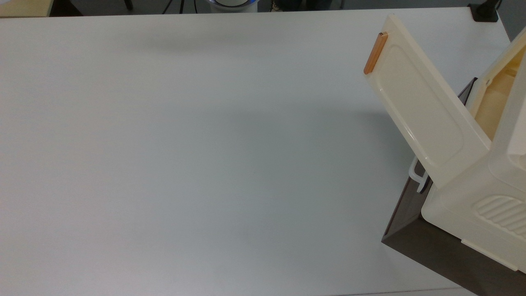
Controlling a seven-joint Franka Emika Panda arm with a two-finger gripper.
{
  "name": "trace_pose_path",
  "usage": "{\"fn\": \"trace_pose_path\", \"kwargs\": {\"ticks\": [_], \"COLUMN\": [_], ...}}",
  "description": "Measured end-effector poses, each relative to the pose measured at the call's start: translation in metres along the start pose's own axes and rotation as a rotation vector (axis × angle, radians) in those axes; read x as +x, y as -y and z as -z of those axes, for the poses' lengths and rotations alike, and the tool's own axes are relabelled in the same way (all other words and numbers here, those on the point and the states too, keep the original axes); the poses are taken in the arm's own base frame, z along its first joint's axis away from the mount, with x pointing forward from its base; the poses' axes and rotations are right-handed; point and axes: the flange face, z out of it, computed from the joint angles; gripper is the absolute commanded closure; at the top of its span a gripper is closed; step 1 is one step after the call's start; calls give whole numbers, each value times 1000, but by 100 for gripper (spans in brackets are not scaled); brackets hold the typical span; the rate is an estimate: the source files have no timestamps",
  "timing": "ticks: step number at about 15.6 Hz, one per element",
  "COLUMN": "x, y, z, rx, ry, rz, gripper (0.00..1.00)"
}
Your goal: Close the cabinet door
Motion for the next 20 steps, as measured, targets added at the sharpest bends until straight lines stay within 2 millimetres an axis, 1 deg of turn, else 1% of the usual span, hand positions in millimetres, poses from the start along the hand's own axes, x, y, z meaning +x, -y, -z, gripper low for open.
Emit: {"fn": "trace_pose_path", "kwargs": {"ticks": [7, 19, 20], "x": [-6, -5, -5], "y": [-7, -3, -2], "z": [-3, -2, -3], "rx": [6, 8, 8], "ry": [38, 37, 37], "rz": [3, 14, 16], "gripper": [0, 0, 2]}}
